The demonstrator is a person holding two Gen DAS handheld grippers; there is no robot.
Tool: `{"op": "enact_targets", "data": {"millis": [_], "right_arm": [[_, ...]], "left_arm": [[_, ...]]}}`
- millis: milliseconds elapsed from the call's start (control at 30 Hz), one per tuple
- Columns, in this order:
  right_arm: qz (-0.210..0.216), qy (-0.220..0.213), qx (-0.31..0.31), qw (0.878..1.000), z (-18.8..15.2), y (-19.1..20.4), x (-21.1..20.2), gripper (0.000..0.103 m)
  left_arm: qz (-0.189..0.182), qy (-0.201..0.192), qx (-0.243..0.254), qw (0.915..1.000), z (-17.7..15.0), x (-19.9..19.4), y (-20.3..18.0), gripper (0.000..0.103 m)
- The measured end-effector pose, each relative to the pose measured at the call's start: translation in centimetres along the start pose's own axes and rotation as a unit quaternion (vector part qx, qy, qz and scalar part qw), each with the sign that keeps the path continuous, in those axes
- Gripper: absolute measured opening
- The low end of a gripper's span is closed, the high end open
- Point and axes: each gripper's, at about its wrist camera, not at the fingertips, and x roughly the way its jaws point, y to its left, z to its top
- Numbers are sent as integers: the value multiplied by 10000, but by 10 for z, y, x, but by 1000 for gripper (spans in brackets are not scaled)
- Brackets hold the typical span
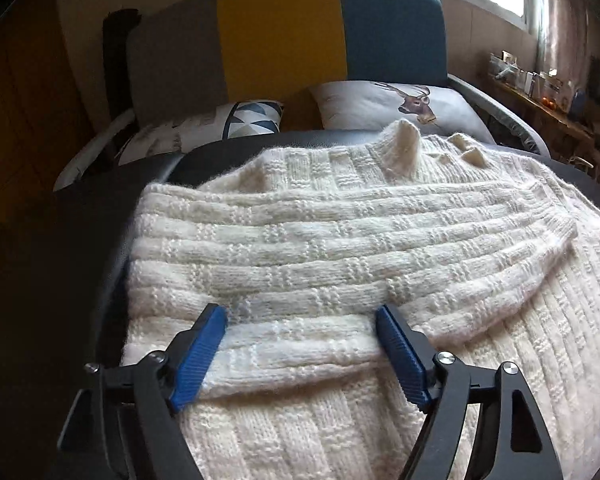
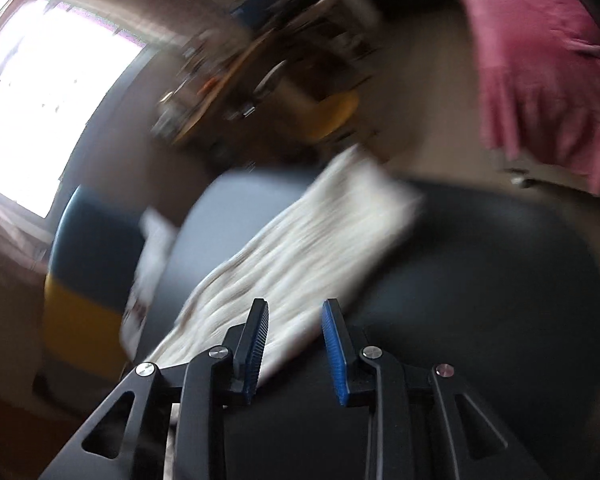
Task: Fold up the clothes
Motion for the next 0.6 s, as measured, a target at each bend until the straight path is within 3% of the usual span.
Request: {"op": "enact_targets", "data": {"millis": [200, 467, 567, 600], "right_arm": [[-179, -337, 336, 9987, 16, -24, -2, 28], [-294, -383, 219, 9986, 35, -11, 20, 28], [-490, -266, -156, 9983, 35, 3, 27, 10], [-498, -275, -246, 9981, 35, 8, 27, 8]], "left_arm": [[87, -9, 17, 10000, -1, 0, -3, 84], [66, -2, 7, 10000, -2, 0, 1, 85], [67, -1, 10, 10000, -2, 0, 1, 86], [70, -1, 7, 10000, -3, 0, 1, 86]]}}
